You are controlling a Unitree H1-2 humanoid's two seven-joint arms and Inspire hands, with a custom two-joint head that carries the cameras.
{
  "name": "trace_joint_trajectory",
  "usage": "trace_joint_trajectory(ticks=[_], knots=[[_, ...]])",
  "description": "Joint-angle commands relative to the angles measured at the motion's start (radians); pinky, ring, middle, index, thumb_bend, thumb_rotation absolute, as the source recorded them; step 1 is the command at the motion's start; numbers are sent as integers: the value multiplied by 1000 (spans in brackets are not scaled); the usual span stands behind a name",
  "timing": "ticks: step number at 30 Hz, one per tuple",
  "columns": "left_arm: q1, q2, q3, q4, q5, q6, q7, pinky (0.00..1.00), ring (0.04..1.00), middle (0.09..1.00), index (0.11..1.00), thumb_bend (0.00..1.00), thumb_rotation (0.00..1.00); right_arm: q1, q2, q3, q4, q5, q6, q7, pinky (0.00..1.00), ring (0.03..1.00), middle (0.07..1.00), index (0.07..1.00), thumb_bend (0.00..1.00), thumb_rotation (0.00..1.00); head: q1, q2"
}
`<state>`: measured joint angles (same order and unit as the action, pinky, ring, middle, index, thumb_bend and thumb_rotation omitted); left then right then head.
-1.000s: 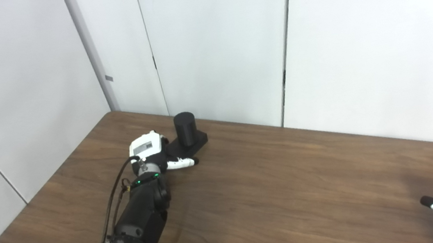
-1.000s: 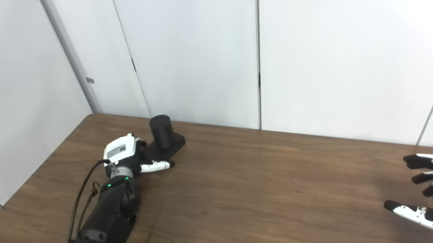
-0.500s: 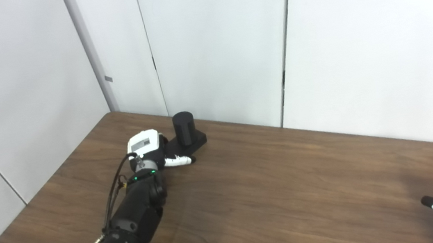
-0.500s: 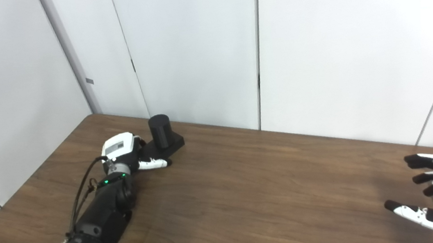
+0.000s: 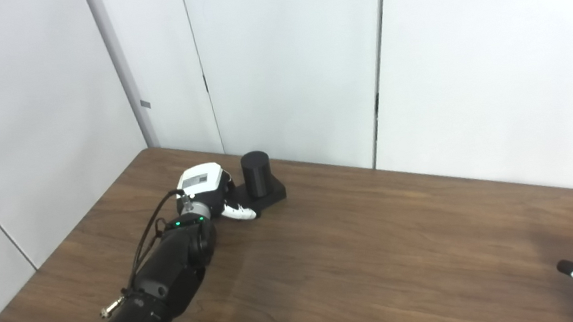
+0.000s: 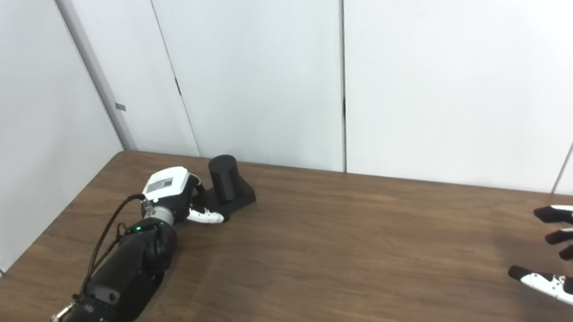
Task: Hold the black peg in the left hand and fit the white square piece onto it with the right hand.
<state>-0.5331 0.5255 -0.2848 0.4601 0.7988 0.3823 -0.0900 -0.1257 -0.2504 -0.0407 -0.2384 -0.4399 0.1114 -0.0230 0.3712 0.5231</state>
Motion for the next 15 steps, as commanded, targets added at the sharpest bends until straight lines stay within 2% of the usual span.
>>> trace_joint_trajectory(ticks=[1,3,7,8,10,12,15], knots=[[15,-13,-30,-24,-16,-8,-48,686,838,814,487,517,66,-33,-10,-6,-40,0,-1,-2,481,596,698,663,617,0,1,1],[25,-11,-32,-39,-35,-36,-54,660,837,815,488,516,65,-35,-9,-6,-40,-2,-2,-2,481,595,696,662,614,0,-5,2],[51,-6,-33,-75,-99,-104,-65,732,865,823,485,520,61,-37,-5,-5,-41,-1,-3,-2,477,596,699,661,612,0,-16,6],[58,1,-41,-83,-118,-155,-68,740,867,823,485,521,60,-38,-5,-4,-42,-3,-1,-2,477,596,699,661,612,0,-21,7],[70,11,-62,-94,-128,-238,-61,671,823,803,485,520,61,-39,-3,-2,-42,-7,1,-2,481,594,703,662,616,0,-21,7],[75,21,-102,-93,-105,-344,-32,642,795,789,486,519,59,-39,-4,-1,-36,-8,-5,-4,486,596,705,665,618,0,-21,7],[78,24,-139,-91,-89,-445,2,625,770,778,489,518,62,-40,-4,1,-37,-11,0,0,500,608,701,674,621,0,-28,10]])
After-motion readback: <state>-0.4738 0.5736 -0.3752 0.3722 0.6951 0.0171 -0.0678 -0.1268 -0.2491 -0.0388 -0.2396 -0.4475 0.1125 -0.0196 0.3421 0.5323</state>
